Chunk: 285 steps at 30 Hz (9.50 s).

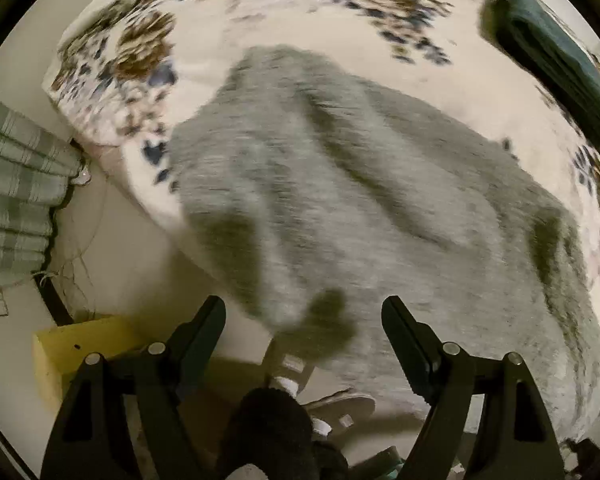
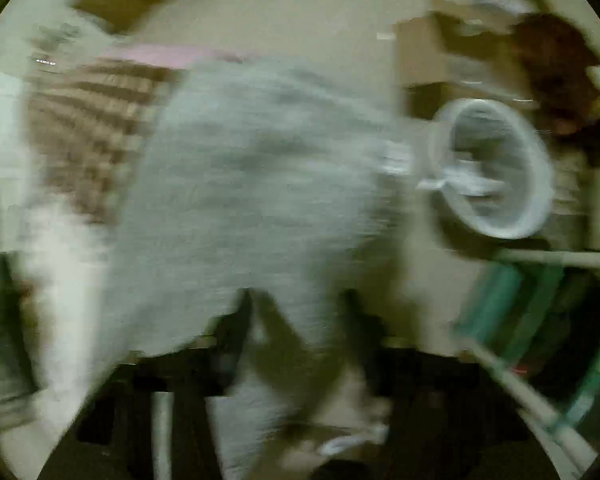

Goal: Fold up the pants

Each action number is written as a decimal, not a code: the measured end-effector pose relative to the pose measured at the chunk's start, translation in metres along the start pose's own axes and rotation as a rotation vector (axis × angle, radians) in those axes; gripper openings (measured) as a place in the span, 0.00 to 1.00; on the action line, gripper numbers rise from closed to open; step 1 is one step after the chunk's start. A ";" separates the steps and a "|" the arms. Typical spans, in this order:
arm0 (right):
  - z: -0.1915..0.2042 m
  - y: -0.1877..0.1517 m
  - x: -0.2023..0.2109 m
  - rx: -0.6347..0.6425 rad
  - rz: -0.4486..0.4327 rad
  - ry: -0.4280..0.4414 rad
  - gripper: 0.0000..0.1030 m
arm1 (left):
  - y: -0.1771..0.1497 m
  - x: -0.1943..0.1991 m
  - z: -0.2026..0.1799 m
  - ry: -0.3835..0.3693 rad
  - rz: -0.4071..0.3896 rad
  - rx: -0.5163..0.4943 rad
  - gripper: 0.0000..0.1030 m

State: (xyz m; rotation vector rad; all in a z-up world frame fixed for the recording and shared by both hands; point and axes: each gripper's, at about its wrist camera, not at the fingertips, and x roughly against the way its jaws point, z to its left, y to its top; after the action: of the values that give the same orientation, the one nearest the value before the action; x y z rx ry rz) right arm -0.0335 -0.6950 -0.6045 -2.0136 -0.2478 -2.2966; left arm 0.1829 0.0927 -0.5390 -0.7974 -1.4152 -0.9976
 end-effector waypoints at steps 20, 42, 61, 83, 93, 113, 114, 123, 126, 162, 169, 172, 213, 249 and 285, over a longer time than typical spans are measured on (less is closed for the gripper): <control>0.203 -0.362 -0.015 0.507 0.346 0.177 0.59 | 0.071 -0.059 0.082 -0.268 0.079 0.154 0.12; 0.227 -0.428 -0.030 0.614 0.424 0.123 0.69 | 0.088 -0.057 0.141 -0.336 0.065 0.204 0.32; 0.225 -0.383 0.006 0.678 0.368 0.136 0.61 | 0.042 -0.016 0.132 -0.124 0.047 0.088 0.66; 0.447 -0.346 -0.060 0.870 0.338 0.210 0.49 | 0.067 -0.068 -0.034 -0.092 0.044 -0.352 0.66; 0.283 -0.250 0.041 0.604 0.215 0.470 0.81 | 0.027 0.008 -0.080 -0.206 -0.002 -0.481 0.66; -0.066 0.025 -0.069 -0.178 0.046 0.712 0.84 | -0.086 -0.069 -0.298 -0.177 0.171 -0.734 0.94; -0.066 0.028 -0.068 -0.173 0.035 0.737 0.83 | -0.087 -0.072 -0.302 -0.185 0.188 -0.740 1.00; -0.067 0.040 -0.059 -0.170 -0.046 0.746 0.66 | -0.094 -0.095 -0.359 -0.083 0.184 -0.682 1.00; -0.077 0.042 -0.077 -0.212 -0.035 0.702 0.80 | -0.099 -0.097 -0.369 -0.085 0.167 -0.679 1.00; 0.115 -0.058 0.081 0.359 -0.301 0.756 0.16 | -0.064 -0.003 -0.244 -0.318 0.124 -0.530 1.00; 0.210 -0.203 0.104 0.710 -0.225 0.773 0.16 | -0.019 0.023 -0.148 -0.379 0.065 -0.411 1.00; 0.245 -0.277 0.076 0.831 -0.142 0.753 0.16 | -0.002 0.021 -0.098 -0.370 0.049 -0.346 1.00; 0.264 -0.218 -0.048 0.782 0.164 0.276 0.90 | 0.047 -0.002 -0.206 -0.446 -0.018 -0.521 0.11; 0.457 -0.430 0.001 1.761 0.248 0.133 0.71 | -0.044 -0.014 -0.093 -0.588 0.182 -0.301 0.36; 0.372 -0.398 0.018 1.266 0.221 0.236 0.97 | 0.039 -0.057 0.138 -0.555 -0.122 0.431 0.90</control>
State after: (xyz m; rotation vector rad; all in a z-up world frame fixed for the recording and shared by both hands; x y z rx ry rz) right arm 0.2621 -0.2388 -0.5679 -1.0264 -1.0463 -1.4858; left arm 0.1672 0.2391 -0.5858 -0.6931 -2.0882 -0.5349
